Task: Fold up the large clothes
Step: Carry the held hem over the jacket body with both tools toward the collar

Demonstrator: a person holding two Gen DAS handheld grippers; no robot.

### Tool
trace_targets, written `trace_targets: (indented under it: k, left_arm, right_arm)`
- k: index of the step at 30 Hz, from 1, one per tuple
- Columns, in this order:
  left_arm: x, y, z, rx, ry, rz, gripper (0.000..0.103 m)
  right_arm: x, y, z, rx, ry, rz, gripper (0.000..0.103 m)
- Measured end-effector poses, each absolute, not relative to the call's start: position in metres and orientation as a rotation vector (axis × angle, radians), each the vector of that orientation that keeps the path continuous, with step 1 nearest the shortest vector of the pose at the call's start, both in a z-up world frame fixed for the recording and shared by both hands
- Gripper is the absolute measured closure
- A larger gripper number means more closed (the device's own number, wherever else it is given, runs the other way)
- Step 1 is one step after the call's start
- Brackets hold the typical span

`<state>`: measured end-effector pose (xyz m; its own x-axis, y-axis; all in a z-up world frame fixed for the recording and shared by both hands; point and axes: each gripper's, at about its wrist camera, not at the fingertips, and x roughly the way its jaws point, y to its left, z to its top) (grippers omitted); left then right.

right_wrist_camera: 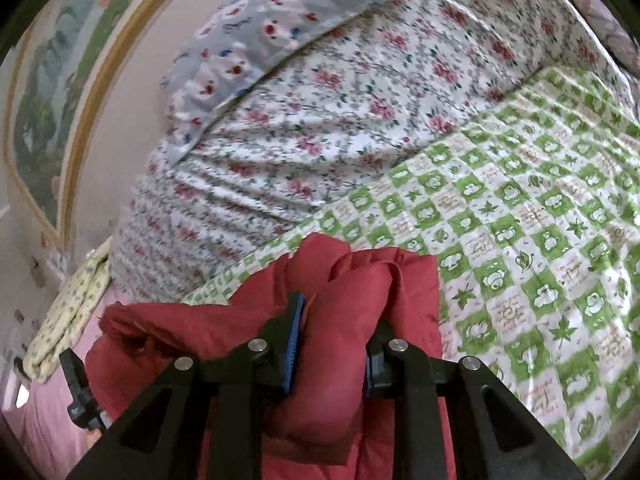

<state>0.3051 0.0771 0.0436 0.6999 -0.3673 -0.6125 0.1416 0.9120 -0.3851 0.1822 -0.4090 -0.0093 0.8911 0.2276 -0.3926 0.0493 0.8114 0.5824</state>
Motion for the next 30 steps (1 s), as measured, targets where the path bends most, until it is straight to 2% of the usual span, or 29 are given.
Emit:
trace_targets:
  k: [12, 21, 27, 30]
  left_arm:
    - [0.387, 0.058, -0.003, -0.346, 0.833, -0.222, 0.082]
    - [0.420, 0.045, -0.025, -0.323, 0.863, -0.202, 0.080]
    - [0.414, 0.052, -0.013, -0.336, 0.851, -0.238, 0.077]
    - [0.397, 0.060, 0.003, -0.340, 0.820, -0.267, 0.069]
  right_arm:
    - [0.249, -0.426, -0.048, 0.689, 0.511, -0.009, 0.078]
    - [0.281, -0.436, -0.081, 0.726, 0.528, -0.043, 0.078]
    - [0.292, -0.445, -0.091, 0.778, 0.536, -0.047, 0.078]
    - [0.294, -0.444, -0.091, 0.763, 0.538, -0.052, 0.078]
